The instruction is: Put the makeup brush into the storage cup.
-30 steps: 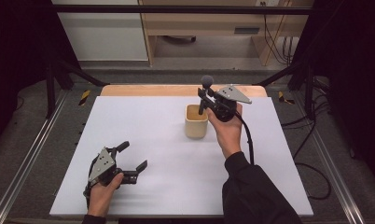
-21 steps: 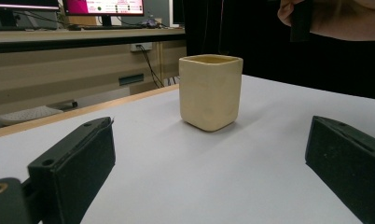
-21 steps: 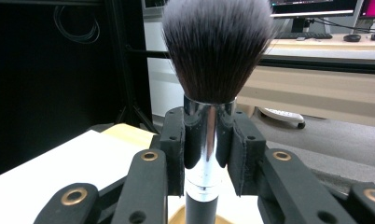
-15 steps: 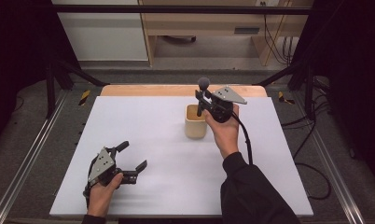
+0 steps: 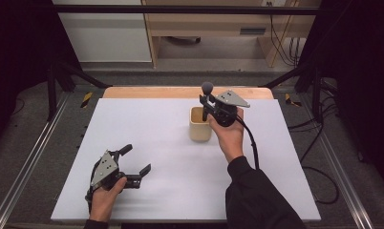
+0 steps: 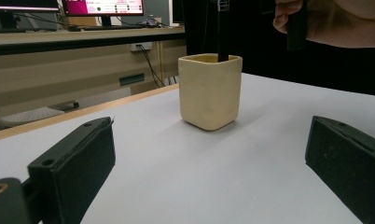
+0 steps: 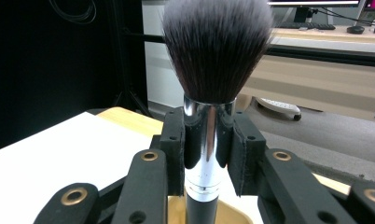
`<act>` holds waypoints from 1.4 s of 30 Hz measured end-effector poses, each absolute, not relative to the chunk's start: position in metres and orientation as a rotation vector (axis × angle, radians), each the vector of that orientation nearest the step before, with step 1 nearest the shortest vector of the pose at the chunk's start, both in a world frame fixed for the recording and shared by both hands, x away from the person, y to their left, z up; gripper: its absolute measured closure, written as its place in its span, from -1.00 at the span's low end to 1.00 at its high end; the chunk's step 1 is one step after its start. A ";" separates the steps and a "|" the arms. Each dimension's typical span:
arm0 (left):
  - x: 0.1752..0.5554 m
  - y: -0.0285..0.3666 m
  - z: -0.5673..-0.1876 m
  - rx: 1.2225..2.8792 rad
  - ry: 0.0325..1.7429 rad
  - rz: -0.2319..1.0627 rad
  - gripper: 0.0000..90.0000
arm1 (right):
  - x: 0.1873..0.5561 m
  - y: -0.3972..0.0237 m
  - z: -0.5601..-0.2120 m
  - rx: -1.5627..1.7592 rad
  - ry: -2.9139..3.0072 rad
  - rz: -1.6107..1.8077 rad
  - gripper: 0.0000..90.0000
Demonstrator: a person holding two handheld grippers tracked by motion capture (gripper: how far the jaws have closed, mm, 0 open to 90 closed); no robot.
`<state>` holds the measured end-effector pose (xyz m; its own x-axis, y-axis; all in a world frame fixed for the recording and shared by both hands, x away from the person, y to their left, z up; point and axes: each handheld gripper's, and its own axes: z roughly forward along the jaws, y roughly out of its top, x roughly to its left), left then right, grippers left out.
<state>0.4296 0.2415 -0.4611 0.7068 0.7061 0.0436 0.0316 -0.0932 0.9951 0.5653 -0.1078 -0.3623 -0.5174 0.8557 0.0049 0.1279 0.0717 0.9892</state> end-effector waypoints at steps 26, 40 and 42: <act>0.429 0.241 -0.461 1.583 0.619 0.629 -0.97 | 0.564 -0.105 -0.378 0.986 1.770 1.459 0.57; 0.429 0.242 -0.461 1.581 0.620 0.630 -0.97 | 0.563 -0.103 -0.381 1.002 1.789 1.439 0.57; 0.429 0.242 -0.461 1.578 0.621 0.628 -0.97 | 0.563 -0.102 -0.382 0.996 1.794 1.431 0.57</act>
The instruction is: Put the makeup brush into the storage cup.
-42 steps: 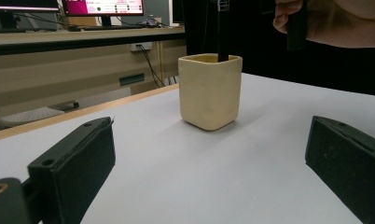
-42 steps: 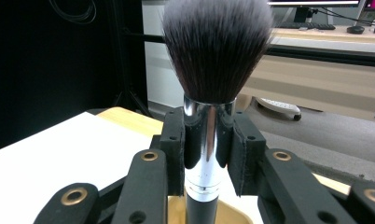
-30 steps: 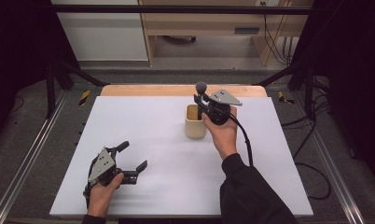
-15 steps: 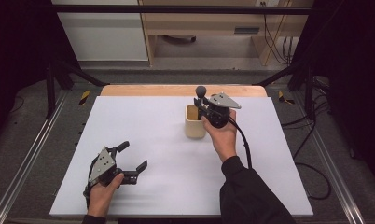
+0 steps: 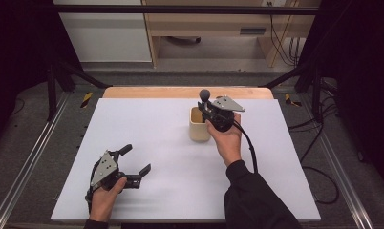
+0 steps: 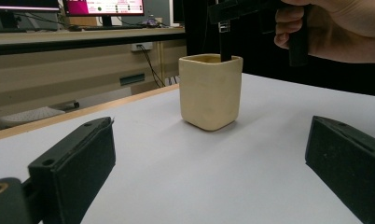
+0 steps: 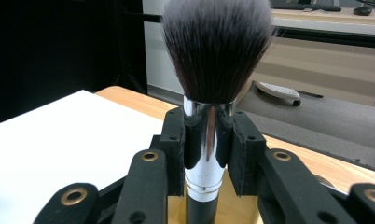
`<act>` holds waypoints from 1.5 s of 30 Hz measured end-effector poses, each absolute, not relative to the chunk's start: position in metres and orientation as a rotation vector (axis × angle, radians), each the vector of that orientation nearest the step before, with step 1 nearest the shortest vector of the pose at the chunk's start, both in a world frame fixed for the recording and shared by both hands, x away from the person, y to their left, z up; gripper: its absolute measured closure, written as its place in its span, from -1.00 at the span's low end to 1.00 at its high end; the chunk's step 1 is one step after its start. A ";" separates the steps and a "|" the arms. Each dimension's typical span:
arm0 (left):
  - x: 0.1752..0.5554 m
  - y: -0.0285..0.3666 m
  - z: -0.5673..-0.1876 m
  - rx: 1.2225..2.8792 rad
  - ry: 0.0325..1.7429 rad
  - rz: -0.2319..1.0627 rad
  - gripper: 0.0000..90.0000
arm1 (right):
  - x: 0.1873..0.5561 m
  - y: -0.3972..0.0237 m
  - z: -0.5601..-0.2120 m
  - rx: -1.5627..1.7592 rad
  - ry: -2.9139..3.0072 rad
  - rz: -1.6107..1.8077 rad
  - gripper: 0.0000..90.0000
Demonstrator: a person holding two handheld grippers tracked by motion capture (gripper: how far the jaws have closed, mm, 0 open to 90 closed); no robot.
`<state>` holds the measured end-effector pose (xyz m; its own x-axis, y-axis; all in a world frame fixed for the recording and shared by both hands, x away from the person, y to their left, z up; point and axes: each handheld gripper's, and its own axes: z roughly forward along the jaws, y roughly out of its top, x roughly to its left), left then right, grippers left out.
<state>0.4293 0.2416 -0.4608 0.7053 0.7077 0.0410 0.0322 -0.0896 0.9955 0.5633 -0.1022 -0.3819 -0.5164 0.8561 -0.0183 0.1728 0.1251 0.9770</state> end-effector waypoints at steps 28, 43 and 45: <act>0.429 0.243 -0.461 1.574 0.624 0.634 -0.97 | 0.538 -0.105 -0.360 0.964 1.834 1.437 -0.85; 0.429 0.243 -0.461 1.577 0.627 0.637 -0.97 | 0.533 -0.113 -0.360 0.994 1.823 1.426 -0.84; 0.430 0.243 -0.461 1.576 0.625 0.637 -0.97 | 0.531 -0.115 -0.361 1.010 1.821 1.425 -0.85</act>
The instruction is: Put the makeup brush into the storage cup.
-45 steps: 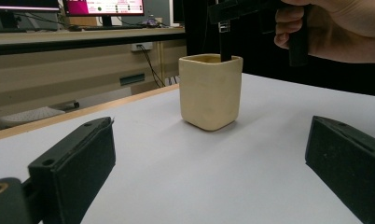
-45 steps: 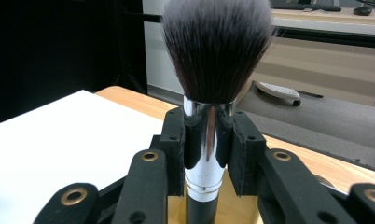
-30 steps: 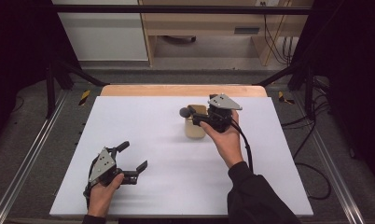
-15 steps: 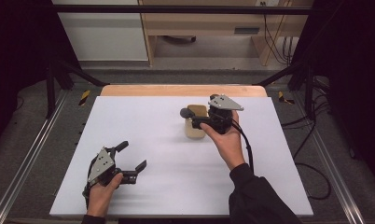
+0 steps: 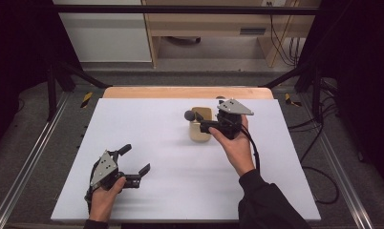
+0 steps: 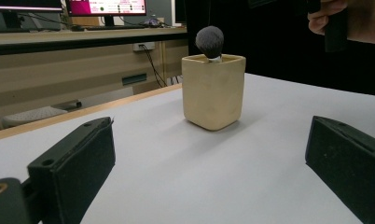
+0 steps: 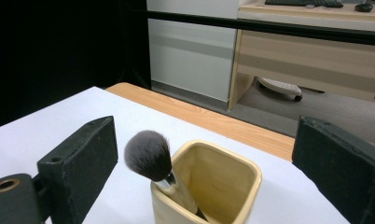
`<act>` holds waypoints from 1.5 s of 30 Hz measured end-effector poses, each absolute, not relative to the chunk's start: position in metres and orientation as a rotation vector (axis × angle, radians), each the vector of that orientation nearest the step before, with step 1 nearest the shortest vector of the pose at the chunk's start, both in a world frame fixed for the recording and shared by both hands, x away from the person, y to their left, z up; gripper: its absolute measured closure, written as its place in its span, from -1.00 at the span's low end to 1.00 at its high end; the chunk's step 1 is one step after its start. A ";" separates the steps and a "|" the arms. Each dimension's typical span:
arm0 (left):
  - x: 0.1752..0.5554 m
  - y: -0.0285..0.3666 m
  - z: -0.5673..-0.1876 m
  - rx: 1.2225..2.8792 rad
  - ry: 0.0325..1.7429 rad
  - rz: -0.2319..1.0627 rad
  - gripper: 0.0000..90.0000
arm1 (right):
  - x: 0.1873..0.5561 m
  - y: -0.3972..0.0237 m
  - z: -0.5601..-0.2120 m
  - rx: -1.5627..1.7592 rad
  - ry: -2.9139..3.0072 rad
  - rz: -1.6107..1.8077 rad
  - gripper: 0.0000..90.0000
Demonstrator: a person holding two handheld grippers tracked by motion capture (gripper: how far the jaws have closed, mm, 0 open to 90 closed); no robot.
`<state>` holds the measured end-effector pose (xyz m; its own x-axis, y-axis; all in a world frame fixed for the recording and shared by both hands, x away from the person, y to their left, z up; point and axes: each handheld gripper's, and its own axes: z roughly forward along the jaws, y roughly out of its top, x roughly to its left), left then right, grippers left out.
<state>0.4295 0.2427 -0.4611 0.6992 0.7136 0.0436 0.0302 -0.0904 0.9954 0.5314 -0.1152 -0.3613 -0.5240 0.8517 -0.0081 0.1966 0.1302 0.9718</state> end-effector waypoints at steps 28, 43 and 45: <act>0.429 0.244 -0.461 1.581 0.631 0.645 -0.97 | 0.515 -0.143 -0.352 1.029 1.873 1.393 -0.92; 0.429 0.244 -0.461 1.579 0.631 0.646 -0.97 | 0.508 -0.159 -0.353 1.053 1.868 1.392 -0.93; 0.429 0.244 -0.461 1.580 0.631 0.646 -0.97 | 0.507 -0.161 -0.353 1.056 1.869 1.389 -0.93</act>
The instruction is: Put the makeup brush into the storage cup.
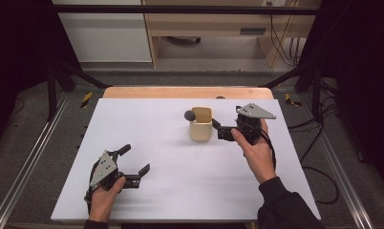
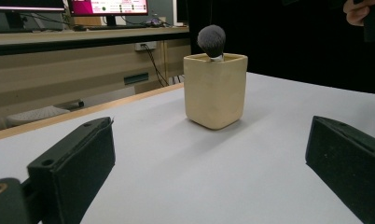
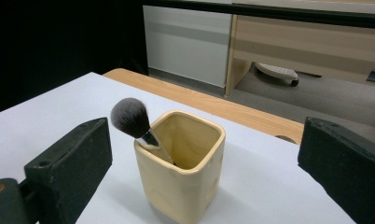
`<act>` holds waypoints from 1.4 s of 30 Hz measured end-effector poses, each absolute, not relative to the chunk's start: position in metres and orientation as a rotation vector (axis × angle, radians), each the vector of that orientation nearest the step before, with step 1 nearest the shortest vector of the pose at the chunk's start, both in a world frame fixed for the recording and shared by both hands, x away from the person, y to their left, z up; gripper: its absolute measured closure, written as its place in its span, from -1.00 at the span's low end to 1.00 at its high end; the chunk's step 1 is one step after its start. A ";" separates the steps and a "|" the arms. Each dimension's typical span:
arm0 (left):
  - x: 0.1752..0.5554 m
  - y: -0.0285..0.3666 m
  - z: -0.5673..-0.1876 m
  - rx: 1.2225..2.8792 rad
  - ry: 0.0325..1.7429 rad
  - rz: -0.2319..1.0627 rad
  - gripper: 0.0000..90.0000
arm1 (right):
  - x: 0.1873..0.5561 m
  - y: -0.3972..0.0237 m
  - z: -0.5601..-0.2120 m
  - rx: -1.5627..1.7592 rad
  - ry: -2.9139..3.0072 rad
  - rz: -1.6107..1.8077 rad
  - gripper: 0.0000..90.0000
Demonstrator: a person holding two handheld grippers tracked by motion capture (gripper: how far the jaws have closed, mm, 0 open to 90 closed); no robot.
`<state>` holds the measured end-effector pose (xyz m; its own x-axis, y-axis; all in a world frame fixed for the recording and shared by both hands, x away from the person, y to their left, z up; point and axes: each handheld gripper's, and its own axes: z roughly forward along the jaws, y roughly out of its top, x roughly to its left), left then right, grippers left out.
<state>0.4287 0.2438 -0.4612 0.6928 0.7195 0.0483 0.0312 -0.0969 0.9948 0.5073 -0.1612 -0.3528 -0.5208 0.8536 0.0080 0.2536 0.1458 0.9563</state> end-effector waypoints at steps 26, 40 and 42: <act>0.428 0.244 -0.461 1.581 0.630 0.647 -0.97 | 0.494 -0.182 -0.358 1.074 1.878 1.369 -0.93; 0.428 0.243 -0.462 1.587 0.628 0.649 -0.97 | 0.485 -0.202 -0.367 1.110 1.868 1.354 -0.93; 0.428 0.243 -0.462 1.588 0.628 0.649 -0.97 | 0.483 -0.205 -0.368 1.119 1.863 1.353 -0.93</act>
